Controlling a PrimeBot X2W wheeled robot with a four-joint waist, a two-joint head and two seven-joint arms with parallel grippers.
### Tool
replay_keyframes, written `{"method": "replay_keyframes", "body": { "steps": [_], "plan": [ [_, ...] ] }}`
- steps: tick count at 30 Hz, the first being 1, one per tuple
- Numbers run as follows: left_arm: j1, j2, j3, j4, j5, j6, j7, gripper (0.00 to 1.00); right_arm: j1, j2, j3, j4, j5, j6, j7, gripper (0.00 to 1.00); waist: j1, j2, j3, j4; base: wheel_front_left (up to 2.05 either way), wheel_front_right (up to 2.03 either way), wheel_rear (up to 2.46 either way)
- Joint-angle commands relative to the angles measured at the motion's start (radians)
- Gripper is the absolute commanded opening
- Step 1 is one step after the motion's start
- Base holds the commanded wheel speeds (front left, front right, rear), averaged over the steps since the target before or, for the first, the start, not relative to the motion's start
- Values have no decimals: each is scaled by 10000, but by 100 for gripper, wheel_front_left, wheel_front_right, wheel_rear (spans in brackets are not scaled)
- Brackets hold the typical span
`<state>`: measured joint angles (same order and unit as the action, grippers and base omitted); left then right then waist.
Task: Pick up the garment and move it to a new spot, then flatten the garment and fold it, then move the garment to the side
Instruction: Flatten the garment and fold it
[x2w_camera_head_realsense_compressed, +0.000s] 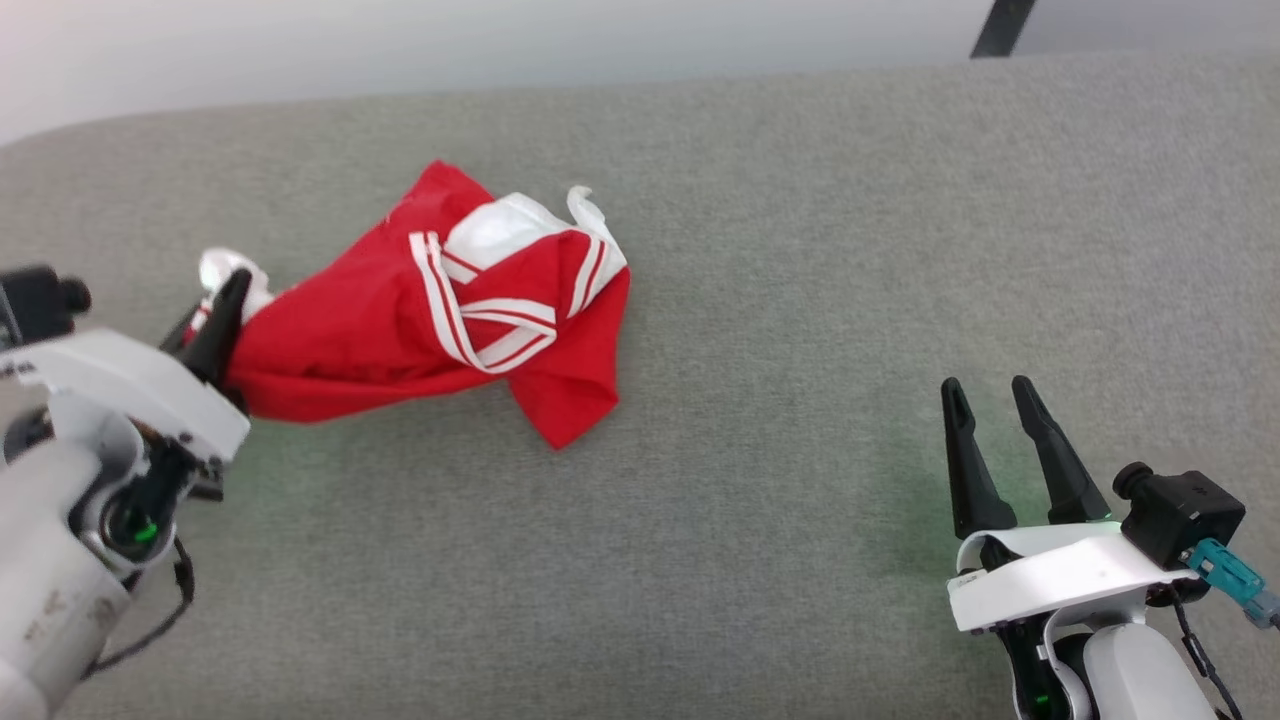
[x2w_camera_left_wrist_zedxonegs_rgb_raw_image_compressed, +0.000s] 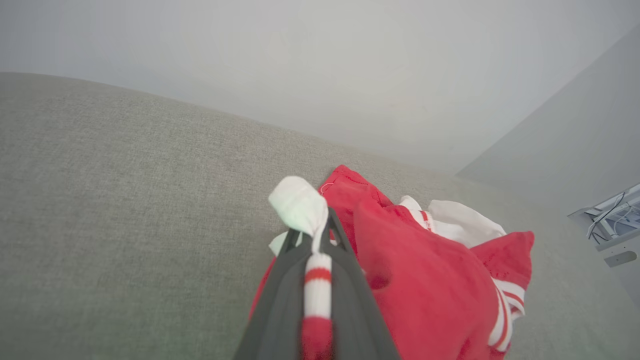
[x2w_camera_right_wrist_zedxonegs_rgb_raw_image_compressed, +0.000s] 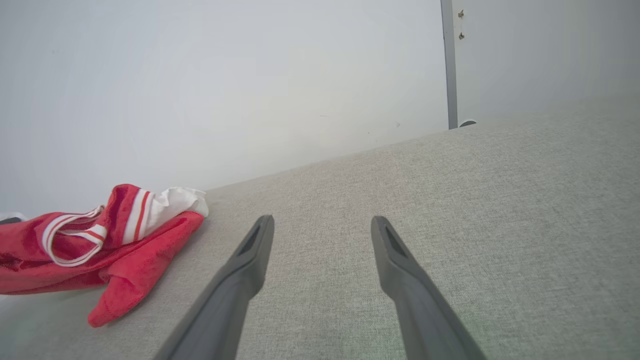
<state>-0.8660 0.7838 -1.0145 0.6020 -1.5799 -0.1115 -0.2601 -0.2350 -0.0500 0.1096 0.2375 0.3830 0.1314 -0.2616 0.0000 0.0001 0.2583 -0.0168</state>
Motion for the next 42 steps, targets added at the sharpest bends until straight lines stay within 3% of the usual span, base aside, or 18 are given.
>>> {"method": "replay_keyframes", "body": {
  "steps": [1,6,7,8,9,10,11,17,21,27,30,36,37,42],
  "plan": [
    [230,-20,164,112,70,-57,-60,0,68,-20,15,18,-95,-13,-41,100,0,-1,-294,278,0,0,0],
    [1024,-310,33,250,350,-158,-3,0,158,-18,21,43,-213,-13,-42,100,0,-1,-373,242,0,0,0],
    [1114,-336,-119,302,464,-170,91,9,176,-25,19,46,-236,-13,-42,100,0,-1,-385,237,0,0,0],
    [1172,-376,-259,327,566,-177,197,30,190,-40,11,43,-247,-13,-43,100,0,-1,-394,236,0,0,0],
    [1225,-429,-356,353,593,-186,299,42,194,-52,5,38,-239,-13,-43,100,0,-1,-403,234,0,0,0],
    [1264,-470,-459,331,660,-196,386,63,197,-64,11,34,-250,-13,-43,100,0,-1,-419,228,0,0,0],
    [1271,-475,-531,300,738,-203,403,100,210,-78,35,40,-283,-13,-43,100,0,-1,-443,228,0,0,0],
    [1283,-595,-52,-83,1403,-197,-24,100,9,-462,437,101,-415,-13,-43,100,0,-1,-599,514,0,0,0],
    [1653,-941,1791,-684,2748,-75,-48,100,-383,-918,740,172,-434,-13,171,100,0,-1,-603,1045,0,0,0],
    [4080,-2373,5224,-2702,5774,822,-38,100,-1495,-1697,1565,452,-358,-13,1624,100,0,-1,-580,2103,0,0,0],
    [5446,-3245,6325,-3618,7316,1142,-39,100,-2302,-2045,1996,714,100,-13,2652,100,0,-1,-526,2674,0,0,0],
    [7025,-4754,7431,-4721,10051,1498,-42,100,-4317,-3179,3075,1518,1323,-14,4487,100,0,-1,-230,3809,0,0,0],
    [7025,-4754,7431,-4721,10051,1498,-42,100,-4317,-3179,3075,1518,1323,-14,4487,100,0,-1,-230,3809,0,0,0],
    [7452,-5839,7771,-5175,11582,1260,-41,100,-5981,-4028,4285,2467,2210,-14,5759,100,0,-1,150,4562,0,0,0]
  ]
}}
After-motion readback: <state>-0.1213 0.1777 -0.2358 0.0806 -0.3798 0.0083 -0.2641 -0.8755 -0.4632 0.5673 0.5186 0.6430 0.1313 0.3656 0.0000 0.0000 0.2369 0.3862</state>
